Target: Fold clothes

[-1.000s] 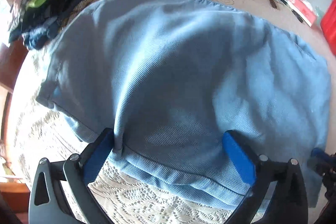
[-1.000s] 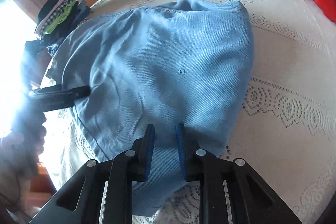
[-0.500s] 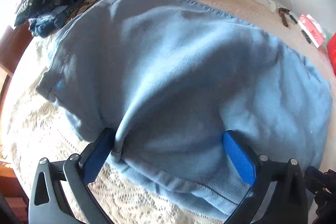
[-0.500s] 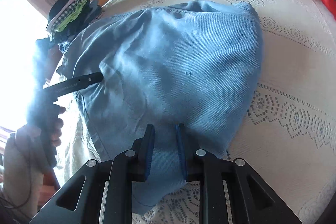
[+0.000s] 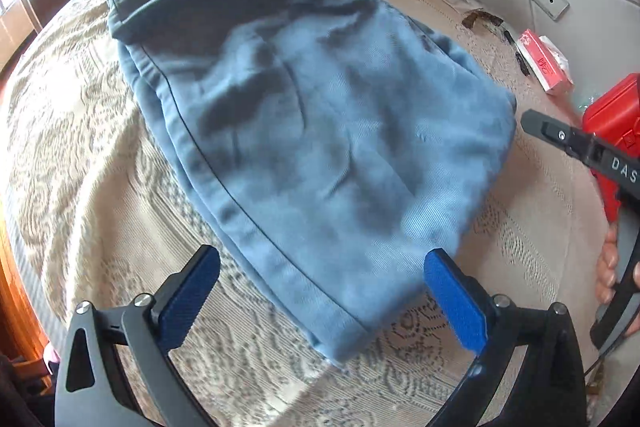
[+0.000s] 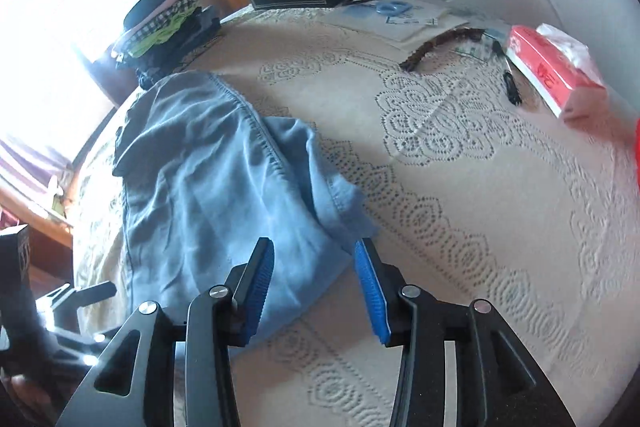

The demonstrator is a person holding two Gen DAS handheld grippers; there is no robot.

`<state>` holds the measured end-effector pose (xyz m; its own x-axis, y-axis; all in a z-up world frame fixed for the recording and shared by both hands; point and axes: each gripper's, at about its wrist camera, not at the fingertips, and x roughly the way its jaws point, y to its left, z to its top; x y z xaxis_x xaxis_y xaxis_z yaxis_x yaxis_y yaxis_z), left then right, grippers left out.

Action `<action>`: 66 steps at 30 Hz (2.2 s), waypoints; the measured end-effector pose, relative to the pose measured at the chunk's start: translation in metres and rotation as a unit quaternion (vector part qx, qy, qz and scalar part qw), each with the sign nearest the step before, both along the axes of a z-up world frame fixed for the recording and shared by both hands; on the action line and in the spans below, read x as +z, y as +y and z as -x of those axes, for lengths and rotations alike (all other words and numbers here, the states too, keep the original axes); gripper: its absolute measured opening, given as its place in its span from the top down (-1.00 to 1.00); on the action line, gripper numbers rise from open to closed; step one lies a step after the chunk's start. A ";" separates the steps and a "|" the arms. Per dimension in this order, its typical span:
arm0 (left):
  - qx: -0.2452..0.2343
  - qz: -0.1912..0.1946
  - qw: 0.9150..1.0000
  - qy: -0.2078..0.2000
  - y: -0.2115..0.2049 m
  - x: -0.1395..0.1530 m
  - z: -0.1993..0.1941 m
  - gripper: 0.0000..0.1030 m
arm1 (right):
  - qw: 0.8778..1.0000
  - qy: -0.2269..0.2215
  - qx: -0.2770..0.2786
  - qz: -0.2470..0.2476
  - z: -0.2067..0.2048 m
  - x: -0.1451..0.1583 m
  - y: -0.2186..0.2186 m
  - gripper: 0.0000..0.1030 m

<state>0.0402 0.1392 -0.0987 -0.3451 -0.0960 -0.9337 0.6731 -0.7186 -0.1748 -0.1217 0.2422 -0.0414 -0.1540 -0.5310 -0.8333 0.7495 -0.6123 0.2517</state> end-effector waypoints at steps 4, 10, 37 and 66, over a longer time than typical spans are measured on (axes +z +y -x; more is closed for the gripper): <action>-0.014 0.067 0.997 -0.041 0.030 -0.021 0.018 -1.00 | 0.998 0.029 0.056 -0.019 0.006 -0.011 -0.008 -0.04; -0.007 0.089 0.996 -0.023 0.036 -0.023 0.021 -1.00 | 0.995 0.036 0.084 -0.035 0.015 -0.047 -0.032 -0.43; -0.059 0.082 0.994 0.031 -0.016 0.099 -0.090 0.69 | 0.984 -0.090 0.130 0.086 -0.094 0.007 -0.009 0.77; 0.033 -0.005 0.997 0.070 -0.329 0.091 0.034 -0.63 | 0.995 -0.036 0.003 0.095 0.078 0.067 -0.223 0.13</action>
<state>0.0060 -0.1903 -0.0074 -0.4648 -0.1130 -0.8782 0.6874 -0.6712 -0.2775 -0.1996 0.0192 0.0258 -0.0942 -0.6802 -0.7270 0.7291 -0.5444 0.4149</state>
